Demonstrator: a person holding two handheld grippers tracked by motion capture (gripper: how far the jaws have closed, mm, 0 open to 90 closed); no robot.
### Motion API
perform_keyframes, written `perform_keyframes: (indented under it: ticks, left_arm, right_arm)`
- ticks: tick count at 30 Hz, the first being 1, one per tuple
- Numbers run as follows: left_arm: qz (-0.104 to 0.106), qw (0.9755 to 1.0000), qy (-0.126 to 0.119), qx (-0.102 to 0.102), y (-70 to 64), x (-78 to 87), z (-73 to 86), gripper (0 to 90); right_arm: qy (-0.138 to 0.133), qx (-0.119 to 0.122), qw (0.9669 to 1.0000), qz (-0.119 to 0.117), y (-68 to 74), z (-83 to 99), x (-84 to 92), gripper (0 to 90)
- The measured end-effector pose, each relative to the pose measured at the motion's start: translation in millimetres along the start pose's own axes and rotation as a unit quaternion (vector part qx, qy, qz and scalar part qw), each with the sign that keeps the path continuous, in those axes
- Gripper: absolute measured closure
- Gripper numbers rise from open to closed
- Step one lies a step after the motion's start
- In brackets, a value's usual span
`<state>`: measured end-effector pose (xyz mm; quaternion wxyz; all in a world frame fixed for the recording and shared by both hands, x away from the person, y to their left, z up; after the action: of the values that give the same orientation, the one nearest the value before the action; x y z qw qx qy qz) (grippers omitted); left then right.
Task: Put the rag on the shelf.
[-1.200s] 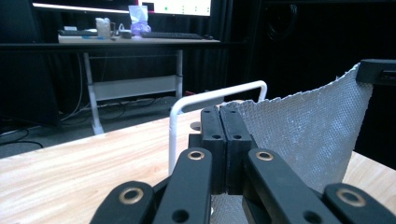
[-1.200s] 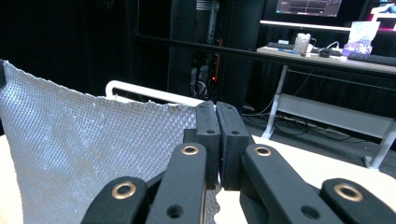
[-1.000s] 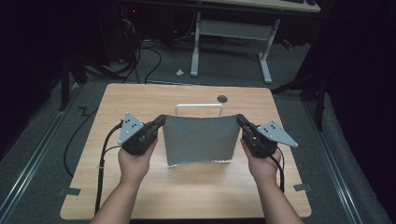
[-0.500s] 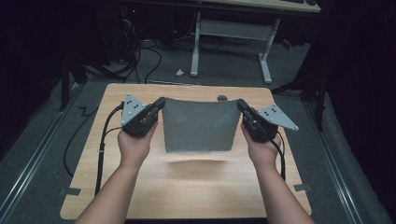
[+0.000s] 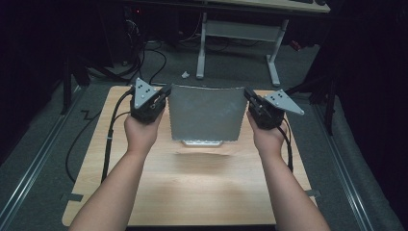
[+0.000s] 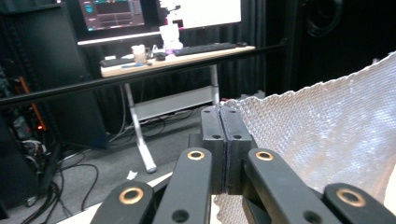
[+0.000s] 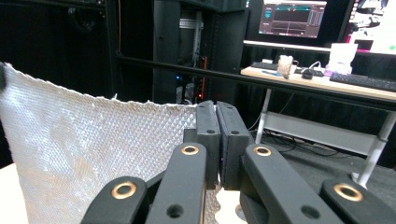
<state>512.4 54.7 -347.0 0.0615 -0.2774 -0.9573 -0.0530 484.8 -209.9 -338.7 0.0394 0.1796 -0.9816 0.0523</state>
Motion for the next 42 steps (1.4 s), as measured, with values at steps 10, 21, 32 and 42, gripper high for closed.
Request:
perform_keyframes:
  ticks: [10, 21, 32, 42]
  left_arm:
    - [-0.004, 0.9988, 0.038, 0.029, 21.8, -36.0, 19.3, 89.7]
    - [0.016, 0.9939, 0.107, 0.024, 21.4, -53.2, 62.1, 89.7]
    - [0.041, 0.9894, 0.135, 0.035, 12.2, -52.4, 90.6, 89.7]
    - [0.061, 0.9862, 0.146, 0.048, 0.3, -46.4, 114.6, 89.7]
  right_arm:
    - [0.03, 0.026, 0.9992, 0.006, -10.0, 4.2, -40.2, 89.7]
    - [0.09, 0.027, 0.9955, 0.0, -15.8, 43.4, -64.2, 89.6]
    - [0.115, -0.017, 0.9928, -0.028, -18.9, 76.4, -63.0, 89.7]
    - [0.125, -0.015, 0.991, -0.045, -5.9, 105.7, -55.6, 89.6]
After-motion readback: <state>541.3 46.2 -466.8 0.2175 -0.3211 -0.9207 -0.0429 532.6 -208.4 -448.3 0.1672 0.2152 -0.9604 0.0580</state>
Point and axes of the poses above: each handheld gripper's, and its own axes: x roughly backward along the jaws, z roughly out of its underside, y roughly to its left, the point moved 8 cm from there along -x, roughly forward along the jaws, and after that the axes turned 2 degrees about x, right-handed, at the moved point
